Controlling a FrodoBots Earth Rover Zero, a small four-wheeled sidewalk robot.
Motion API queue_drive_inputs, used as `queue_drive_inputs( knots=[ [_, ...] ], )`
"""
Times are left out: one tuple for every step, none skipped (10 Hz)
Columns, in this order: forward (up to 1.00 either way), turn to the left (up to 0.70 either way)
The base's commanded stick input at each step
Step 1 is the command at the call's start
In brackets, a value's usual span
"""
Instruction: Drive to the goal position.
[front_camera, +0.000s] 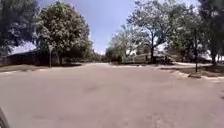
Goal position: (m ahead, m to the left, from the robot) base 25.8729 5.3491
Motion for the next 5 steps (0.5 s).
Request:
queue_drive_inputs(
  knots=[
    [0.7,0.0],
    [0.7,0.0],
    [0.7,0.0],
    [0.7,0.0],
    [0.7,0.0]
  ],
)
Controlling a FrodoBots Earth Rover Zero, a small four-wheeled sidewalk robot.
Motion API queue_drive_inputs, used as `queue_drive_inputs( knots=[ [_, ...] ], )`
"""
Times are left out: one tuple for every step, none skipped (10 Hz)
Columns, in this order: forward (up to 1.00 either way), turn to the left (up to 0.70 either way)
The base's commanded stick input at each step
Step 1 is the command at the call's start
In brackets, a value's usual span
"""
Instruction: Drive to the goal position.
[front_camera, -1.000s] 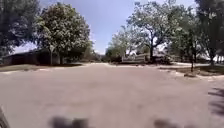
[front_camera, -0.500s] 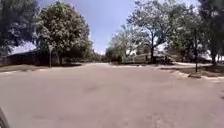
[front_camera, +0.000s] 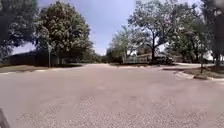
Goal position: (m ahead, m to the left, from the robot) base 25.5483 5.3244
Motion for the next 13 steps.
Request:
queue_drive_inputs(
  knots=[
    [0.7,0.0],
    [0.7,0.0],
    [0.7,0.0],
    [0.7,-0.05],
    [0.7,-0.24],
    [0.7,-0.35],
    [0.7,-0.08],
    [0.7,0.0],
    [0.7,0.0],
    [0.7,0.0],
    [0.7,0.0],
    [0.7,0.0],
    [0.7,0.0]
  ],
)
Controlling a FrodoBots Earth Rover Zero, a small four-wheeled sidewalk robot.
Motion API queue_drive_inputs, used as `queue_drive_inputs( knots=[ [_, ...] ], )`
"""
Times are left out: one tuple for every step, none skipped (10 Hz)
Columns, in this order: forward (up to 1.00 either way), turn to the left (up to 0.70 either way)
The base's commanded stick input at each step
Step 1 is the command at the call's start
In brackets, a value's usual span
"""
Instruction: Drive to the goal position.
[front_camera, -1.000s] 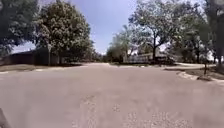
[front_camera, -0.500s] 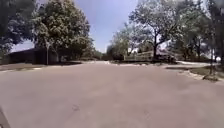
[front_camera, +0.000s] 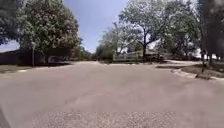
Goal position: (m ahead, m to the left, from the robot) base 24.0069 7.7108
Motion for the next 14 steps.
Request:
queue_drive_inputs(
  knots=[
    [0.7,0.0],
    [0.7,0.0],
    [0.7,0.0],
    [0.7,0.0],
    [0.7,0.0],
    [0.7,0.0],
    [0.7,0.0],
    [0.7,0.0],
    [0.7,0.0],
    [0.7,0.0],
    [0.7,0.0],
    [0.7,0.0],
    [0.7,0.0],
    [0.7,0.0]
  ],
)
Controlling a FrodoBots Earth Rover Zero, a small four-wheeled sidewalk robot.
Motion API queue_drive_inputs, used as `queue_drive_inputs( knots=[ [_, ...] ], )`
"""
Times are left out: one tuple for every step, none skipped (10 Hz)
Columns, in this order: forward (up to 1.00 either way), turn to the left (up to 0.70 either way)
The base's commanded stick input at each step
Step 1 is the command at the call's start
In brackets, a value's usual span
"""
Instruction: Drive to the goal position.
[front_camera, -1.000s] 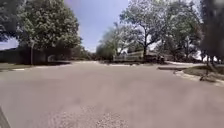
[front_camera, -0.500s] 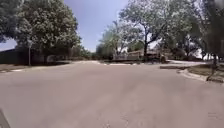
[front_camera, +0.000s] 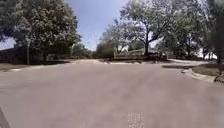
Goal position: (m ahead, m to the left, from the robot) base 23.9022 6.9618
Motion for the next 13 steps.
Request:
queue_drive_inputs(
  knots=[
    [0.7,0.0],
    [0.7,0.0],
    [0.7,0.0],
    [0.7,0.0],
    [0.7,0.0],
    [0.7,0.14],
    [0.7,0.35],
    [0.7,0.35],
    [0.7,0.0],
    [0.7,0.0],
    [0.7,0.0],
    [0.7,0.0],
    [0.7,0.0]
  ],
)
